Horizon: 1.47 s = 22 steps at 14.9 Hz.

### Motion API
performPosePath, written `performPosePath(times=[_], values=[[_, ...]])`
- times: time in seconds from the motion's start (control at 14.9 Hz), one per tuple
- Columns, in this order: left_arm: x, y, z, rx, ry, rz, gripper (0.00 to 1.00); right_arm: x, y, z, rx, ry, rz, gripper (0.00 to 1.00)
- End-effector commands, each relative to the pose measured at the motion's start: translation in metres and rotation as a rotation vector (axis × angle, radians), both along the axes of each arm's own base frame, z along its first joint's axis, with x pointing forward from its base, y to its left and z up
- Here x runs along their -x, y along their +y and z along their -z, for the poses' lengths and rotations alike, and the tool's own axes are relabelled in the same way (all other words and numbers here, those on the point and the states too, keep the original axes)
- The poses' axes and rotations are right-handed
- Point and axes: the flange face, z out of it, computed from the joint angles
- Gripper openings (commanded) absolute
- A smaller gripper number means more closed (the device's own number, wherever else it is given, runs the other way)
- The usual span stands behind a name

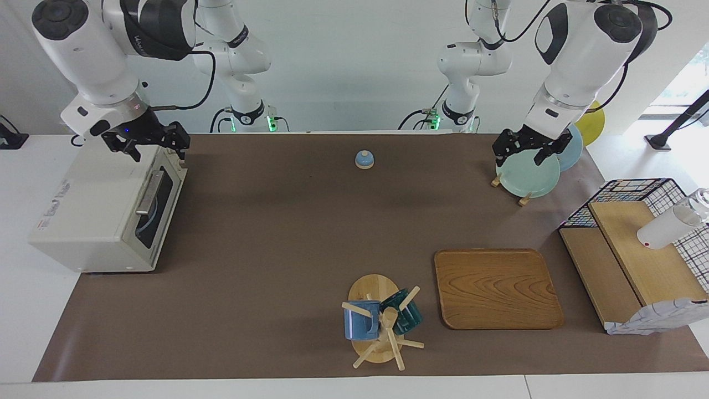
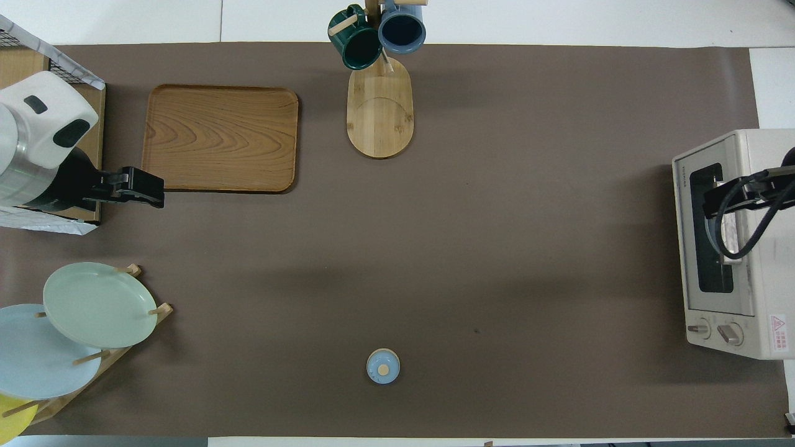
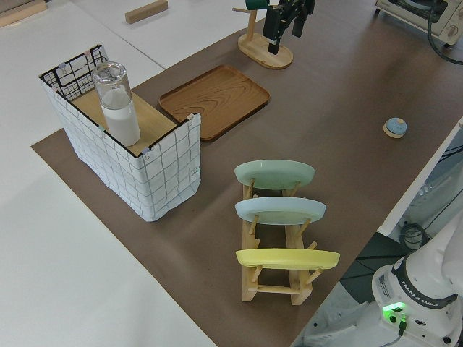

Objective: Put eggplant into oven

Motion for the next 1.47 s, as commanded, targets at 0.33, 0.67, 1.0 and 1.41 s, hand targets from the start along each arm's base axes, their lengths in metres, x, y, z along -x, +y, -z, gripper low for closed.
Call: performPosePath(times=[0.33, 0.67, 1.0, 1.41], values=[[0.002, 0.003, -0.006, -0.020, -0.001, 0.002, 1.00, 0.005, -0.012, -0.008, -0.052, -0.068, 0.050, 1.00], [0.002, 0.003, -0.006, -0.020, -0.001, 0.002, 1.00, 0.000, -0.014, -0.005, -0.059, -0.068, 0.062, 1.00], [0.002, 0.003, -0.006, -0.020, -0.001, 0.002, 1.00, -0.001, -0.009, -0.005, -0.090, -0.075, 0.055, 1.00], [0.002, 0.003, -0.006, -0.020, -0.001, 0.002, 1.00, -0.002, -0.004, -0.005, -0.087, -0.082, 0.045, 1.00]])
